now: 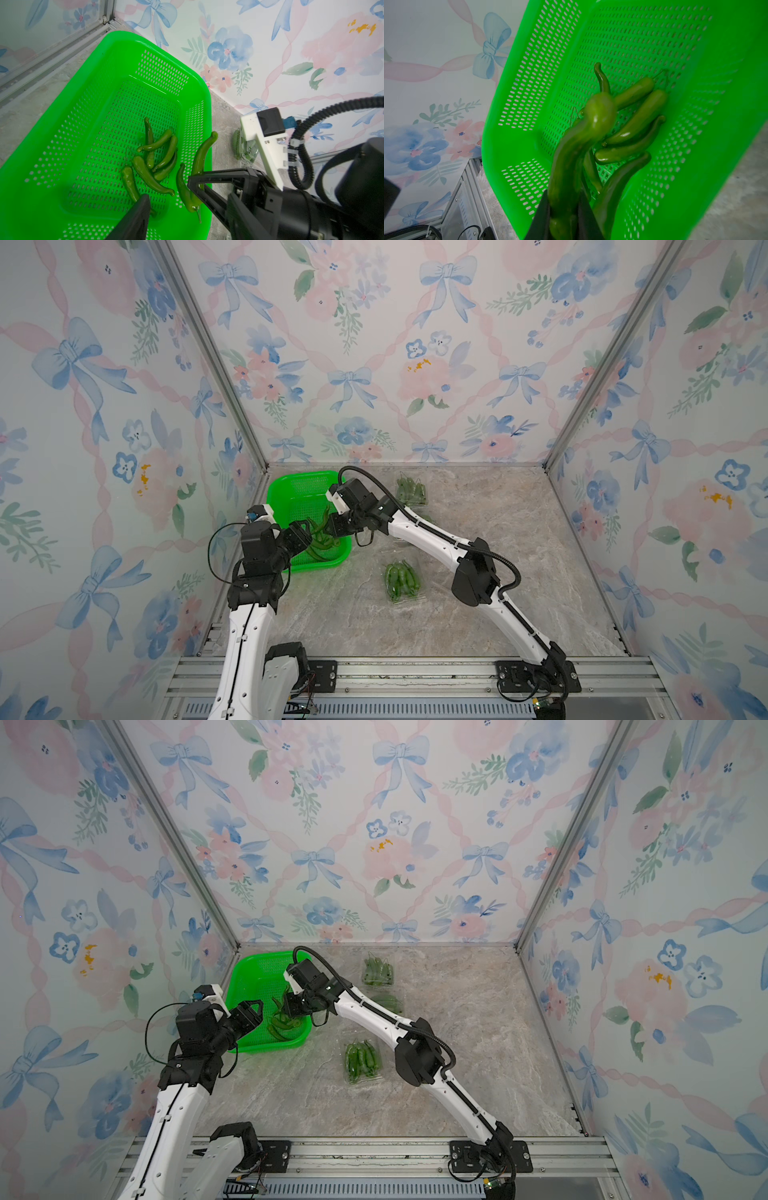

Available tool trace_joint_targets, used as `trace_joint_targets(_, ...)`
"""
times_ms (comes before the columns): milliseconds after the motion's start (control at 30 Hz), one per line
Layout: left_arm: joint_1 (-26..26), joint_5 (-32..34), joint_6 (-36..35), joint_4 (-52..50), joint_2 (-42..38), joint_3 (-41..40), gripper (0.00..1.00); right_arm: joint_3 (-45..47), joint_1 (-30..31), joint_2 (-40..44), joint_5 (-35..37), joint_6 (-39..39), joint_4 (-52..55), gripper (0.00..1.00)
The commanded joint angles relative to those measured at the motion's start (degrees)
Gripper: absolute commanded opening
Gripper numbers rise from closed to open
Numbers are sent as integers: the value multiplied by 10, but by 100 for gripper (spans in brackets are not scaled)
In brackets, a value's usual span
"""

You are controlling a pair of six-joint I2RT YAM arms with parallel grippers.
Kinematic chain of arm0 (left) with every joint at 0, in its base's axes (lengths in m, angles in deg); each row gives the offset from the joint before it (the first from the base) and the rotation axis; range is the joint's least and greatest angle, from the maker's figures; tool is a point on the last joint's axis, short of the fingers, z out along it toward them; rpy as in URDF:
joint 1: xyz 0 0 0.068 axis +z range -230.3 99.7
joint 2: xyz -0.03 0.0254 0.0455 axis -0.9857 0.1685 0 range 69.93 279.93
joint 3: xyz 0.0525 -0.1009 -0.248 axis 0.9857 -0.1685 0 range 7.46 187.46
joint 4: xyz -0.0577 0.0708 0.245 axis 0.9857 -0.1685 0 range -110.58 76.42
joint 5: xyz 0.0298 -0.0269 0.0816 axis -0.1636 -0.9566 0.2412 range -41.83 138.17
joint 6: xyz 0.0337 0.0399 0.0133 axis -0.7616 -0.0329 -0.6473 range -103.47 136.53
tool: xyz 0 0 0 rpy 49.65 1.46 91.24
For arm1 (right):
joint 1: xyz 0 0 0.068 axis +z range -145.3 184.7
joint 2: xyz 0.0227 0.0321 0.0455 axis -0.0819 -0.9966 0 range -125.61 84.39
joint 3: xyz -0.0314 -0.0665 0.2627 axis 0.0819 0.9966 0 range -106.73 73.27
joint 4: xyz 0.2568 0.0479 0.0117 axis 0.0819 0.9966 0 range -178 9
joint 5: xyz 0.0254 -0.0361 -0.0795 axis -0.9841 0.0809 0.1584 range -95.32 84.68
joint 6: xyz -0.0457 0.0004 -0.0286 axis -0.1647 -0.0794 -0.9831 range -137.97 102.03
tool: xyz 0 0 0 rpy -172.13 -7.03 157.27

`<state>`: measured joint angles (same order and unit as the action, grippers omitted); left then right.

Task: Take small green peppers out of containers
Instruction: Place the green pepper in the basket, then move the packing box to the center of the board.

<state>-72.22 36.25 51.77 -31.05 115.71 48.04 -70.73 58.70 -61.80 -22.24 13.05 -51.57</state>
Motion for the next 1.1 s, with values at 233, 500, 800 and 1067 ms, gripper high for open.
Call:
trace_joint_targets(233, 4, -21, -10, -5, 28, -9, 63, -25, -7, 12, -15, -21, 26, 52)
trace_joint_targets(500, -74, -1, -18, -5, 60, -4, 63, 113, -14, 158, 49, -83, 33, 55)
trace_joint_targets(800, -271, 137, 42, -4, 158, 48, 60, 644, -96, 531, 103, -11, -127, 59)
trace_joint_targets(1067, -420, 174, 59, 1, 251, 89, 61, 871, -124, 730, 142, 34, -78, 61)
